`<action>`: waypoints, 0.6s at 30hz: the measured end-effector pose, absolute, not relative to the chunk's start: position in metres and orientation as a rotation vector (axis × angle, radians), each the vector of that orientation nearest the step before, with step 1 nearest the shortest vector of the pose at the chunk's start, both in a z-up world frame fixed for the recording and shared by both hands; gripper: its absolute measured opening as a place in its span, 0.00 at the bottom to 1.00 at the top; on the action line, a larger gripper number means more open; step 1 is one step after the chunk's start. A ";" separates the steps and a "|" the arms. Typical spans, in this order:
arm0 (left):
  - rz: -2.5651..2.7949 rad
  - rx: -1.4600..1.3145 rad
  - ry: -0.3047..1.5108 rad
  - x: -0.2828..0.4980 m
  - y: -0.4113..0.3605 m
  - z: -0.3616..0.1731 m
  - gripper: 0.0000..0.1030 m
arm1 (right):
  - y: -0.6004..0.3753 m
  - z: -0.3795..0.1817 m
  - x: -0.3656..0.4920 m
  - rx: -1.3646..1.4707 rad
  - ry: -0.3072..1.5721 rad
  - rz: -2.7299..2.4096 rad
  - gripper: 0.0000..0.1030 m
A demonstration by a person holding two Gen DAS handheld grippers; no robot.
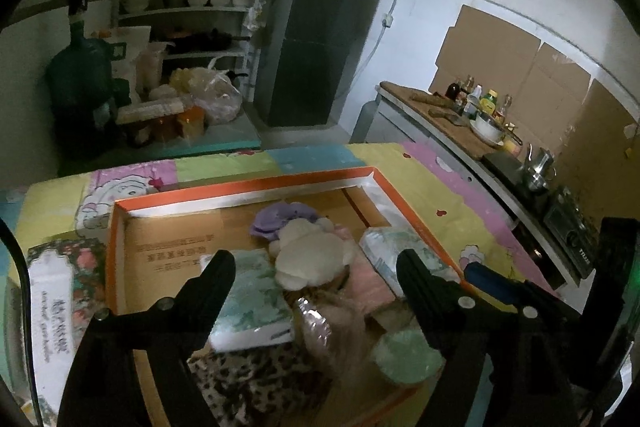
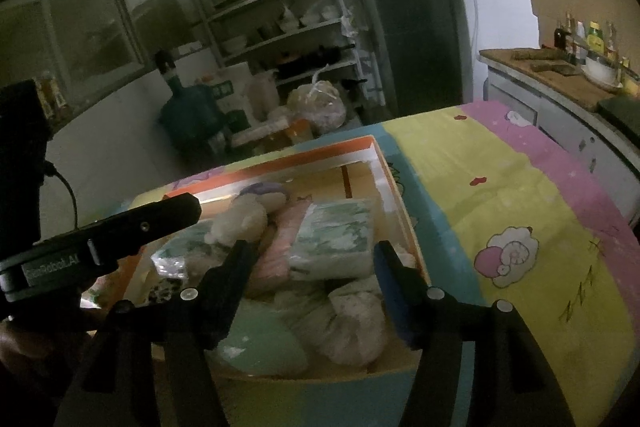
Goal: Organize soft objects
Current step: 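Open both grippers to release the bear and package into the tray, then withdraw both open grippers up and away from the tray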
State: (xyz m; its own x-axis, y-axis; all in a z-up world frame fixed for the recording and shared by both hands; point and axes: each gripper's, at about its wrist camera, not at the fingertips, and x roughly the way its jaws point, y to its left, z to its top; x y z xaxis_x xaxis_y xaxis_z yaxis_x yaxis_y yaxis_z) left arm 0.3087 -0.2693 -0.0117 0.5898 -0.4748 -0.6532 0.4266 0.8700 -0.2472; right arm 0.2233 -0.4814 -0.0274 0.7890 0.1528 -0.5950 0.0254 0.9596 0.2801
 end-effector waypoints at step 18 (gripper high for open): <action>-0.488 -0.048 0.706 0.268 -0.226 0.011 0.80 | -0.442 -0.003 0.191 0.247 0.625 0.077 0.64</action>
State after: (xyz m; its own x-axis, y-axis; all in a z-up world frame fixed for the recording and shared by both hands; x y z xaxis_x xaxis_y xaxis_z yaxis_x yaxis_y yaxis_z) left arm 0.2677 -0.2262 0.0105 0.6536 -0.4460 -0.6115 0.4139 0.8870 -0.2045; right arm 0.1913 -0.4424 -0.0027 0.8089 0.1458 -0.5695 0.0026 0.9679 0.2515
